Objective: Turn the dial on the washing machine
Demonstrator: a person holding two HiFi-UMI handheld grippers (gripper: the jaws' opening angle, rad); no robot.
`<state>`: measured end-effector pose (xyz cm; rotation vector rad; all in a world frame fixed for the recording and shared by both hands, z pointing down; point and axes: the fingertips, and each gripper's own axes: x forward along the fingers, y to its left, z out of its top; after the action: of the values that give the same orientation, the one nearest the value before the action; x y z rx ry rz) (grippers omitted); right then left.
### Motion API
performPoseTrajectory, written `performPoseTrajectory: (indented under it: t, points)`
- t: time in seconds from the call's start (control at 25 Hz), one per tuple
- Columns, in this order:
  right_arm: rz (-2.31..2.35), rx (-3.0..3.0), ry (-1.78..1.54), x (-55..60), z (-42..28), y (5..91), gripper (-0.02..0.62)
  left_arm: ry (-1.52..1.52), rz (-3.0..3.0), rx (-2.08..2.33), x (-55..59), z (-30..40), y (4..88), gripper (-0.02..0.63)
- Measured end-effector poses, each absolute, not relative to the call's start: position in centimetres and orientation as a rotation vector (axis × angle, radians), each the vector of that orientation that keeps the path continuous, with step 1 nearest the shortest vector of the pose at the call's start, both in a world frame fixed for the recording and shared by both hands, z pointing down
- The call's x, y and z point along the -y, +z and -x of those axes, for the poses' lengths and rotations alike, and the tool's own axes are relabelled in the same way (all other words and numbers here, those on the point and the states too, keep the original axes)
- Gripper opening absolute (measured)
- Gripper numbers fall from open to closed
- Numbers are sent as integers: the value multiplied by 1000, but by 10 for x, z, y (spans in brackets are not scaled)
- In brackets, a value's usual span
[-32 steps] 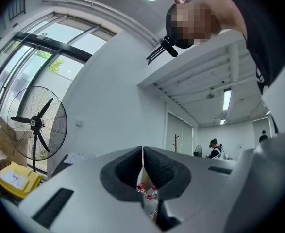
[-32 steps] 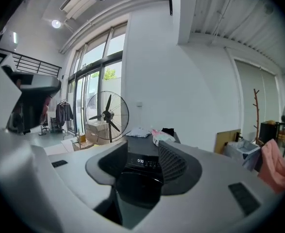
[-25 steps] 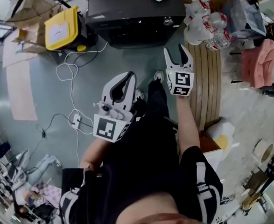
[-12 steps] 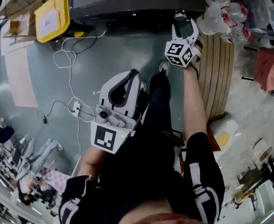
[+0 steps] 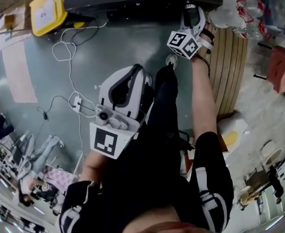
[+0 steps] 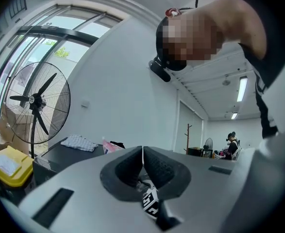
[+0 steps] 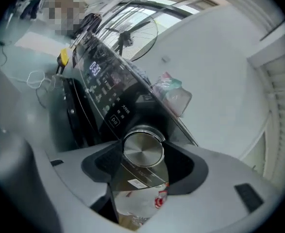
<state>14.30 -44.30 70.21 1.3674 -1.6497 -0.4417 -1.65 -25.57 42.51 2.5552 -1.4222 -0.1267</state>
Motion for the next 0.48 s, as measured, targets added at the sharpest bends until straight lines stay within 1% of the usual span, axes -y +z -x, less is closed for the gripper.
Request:
performPoseTrajectory:
  t: [0.24,0.48]
  points:
    - [-1525,1880,-95,445,-146,696,285,-130,-2562,1410,257,15,425,28]
    - [-1736,2139,538,446,-155,696,285,-134,-2560,1398,252,12,426,28]
